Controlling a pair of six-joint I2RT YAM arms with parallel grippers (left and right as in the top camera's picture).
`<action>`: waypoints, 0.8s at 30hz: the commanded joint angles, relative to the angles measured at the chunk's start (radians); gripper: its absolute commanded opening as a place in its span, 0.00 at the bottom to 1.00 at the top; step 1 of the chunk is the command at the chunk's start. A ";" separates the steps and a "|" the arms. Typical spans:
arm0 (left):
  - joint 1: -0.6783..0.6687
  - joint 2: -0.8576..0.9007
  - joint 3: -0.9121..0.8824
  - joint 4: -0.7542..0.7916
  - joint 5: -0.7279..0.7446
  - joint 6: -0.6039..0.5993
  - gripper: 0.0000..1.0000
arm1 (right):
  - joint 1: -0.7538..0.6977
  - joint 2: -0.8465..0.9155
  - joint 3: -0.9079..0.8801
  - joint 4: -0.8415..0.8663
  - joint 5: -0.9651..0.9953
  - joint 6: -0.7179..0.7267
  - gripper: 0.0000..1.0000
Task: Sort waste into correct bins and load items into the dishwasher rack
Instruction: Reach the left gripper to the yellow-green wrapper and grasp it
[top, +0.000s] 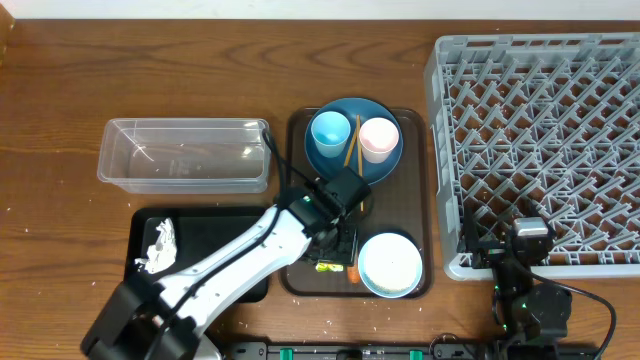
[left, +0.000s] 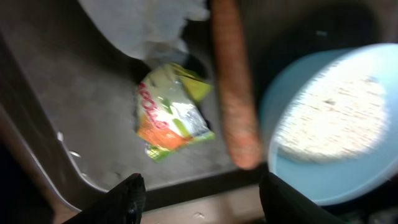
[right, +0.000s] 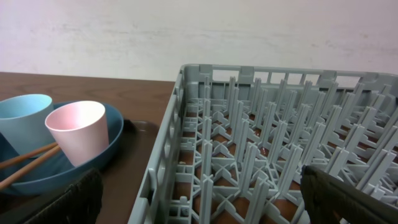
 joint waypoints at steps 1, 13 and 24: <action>-0.002 0.038 0.002 0.002 -0.093 -0.010 0.61 | -0.003 0.000 -0.002 -0.004 -0.001 -0.004 0.99; -0.023 0.177 0.002 0.042 -0.101 -0.053 0.60 | -0.003 0.000 -0.002 -0.004 -0.001 -0.004 0.99; -0.023 0.130 0.010 -0.027 -0.145 -0.034 0.06 | -0.003 0.000 -0.002 -0.004 -0.001 -0.004 0.99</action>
